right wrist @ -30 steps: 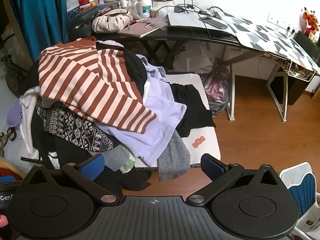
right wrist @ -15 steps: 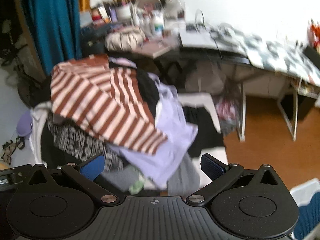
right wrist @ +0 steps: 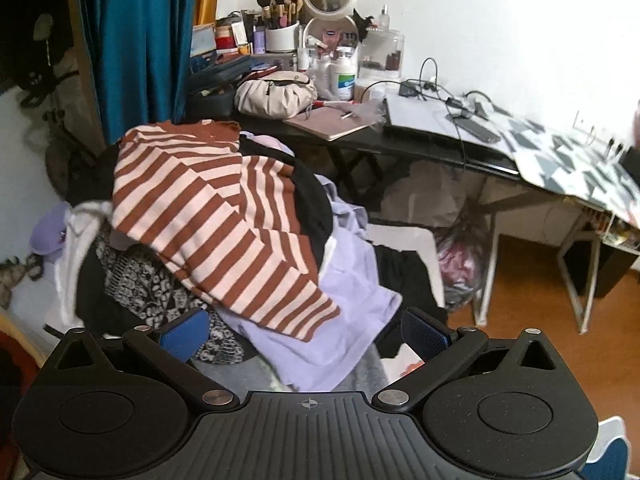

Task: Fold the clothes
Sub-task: 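Move both grippers toward the brown-and-pink striped sweater on the clothes pile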

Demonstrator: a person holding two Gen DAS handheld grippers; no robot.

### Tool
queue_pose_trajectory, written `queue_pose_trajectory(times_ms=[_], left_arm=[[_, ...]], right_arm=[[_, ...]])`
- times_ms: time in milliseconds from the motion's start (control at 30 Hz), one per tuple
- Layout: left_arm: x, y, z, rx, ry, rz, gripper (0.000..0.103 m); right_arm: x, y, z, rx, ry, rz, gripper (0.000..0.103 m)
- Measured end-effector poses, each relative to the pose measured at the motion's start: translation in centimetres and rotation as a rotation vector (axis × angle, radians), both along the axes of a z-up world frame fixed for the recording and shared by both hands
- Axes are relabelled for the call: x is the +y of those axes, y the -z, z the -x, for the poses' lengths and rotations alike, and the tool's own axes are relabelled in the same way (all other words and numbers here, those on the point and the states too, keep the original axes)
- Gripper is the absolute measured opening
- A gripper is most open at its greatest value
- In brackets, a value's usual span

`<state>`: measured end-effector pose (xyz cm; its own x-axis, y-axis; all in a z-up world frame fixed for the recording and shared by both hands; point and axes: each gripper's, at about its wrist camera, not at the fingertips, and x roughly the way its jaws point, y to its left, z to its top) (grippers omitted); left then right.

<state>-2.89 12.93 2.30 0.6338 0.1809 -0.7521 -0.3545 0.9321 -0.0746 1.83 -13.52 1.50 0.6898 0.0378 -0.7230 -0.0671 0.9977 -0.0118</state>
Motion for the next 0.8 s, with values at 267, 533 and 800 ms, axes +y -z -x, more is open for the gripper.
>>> queue_pose_trajectory(times_ms=[267, 533, 800], left_arm=[[-0.6, 0.9, 0.1, 0.075, 0.012, 0.017, 0.102], [-1.9, 0.9, -0.7, 0.101, 0.067, 0.006, 0.102], [-2.9, 1.1, -1.7, 0.123, 0.102, -0.003, 0.102]], right_arm=[[2.4, 0.3, 0.7, -0.006, -0.069, 0.078, 0.102], [0.7, -0.1, 0.6, 0.004, -0.051, -0.005, 0.102], [0.4, -0.1, 1.2, -0.059, -0.102, 0.006, 0.102]])
